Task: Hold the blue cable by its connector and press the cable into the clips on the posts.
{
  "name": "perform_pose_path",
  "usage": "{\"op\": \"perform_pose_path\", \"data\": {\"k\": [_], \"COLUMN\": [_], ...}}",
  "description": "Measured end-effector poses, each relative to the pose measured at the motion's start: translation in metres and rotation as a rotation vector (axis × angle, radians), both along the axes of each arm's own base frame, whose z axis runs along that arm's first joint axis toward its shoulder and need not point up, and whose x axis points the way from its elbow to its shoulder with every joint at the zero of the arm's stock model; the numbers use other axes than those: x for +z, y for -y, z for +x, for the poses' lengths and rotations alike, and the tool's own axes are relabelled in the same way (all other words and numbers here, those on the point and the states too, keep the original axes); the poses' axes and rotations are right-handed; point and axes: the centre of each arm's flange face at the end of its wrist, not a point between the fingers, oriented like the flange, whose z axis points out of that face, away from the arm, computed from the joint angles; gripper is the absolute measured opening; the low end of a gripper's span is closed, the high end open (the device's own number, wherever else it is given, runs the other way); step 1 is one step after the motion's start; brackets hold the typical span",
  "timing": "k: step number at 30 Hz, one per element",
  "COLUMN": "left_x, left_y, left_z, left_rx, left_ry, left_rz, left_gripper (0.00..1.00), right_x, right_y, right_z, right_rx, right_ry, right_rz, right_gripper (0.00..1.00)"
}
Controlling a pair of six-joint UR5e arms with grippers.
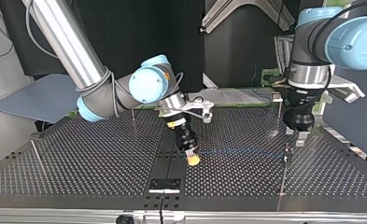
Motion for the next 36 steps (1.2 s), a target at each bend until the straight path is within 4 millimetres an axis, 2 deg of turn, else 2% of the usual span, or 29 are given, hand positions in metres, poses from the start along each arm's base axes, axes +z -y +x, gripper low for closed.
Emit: {"op": "perform_pose_path", "data": {"k": [19, 28, 36], "left_x": [0.006, 0.012, 0.021], "left_y": [0.004, 0.03, 0.056], "left_z": [-0.005, -0.009, 0.005], "left_rx": [-0.01, -0.101, -0.124], "left_ry": [0.017, 0.023, 0.049], "left_rz": [0.007, 0.026, 0.029], "left_gripper": [1.0, 1.0, 1.0], "right_x": [0.0, -0.001, -0.001], "right_y": [-0.001, 0.003, 0.004], "right_z": [0.001, -0.003, -0.004], "right_rx": [0.002, -0.009, -0.012], "right_ry": [-0.003, -0.004, -0.003], "right_rz": [0.003, 0.007, 0.006], "right_gripper": [0.0, 0.0, 0.0]}}
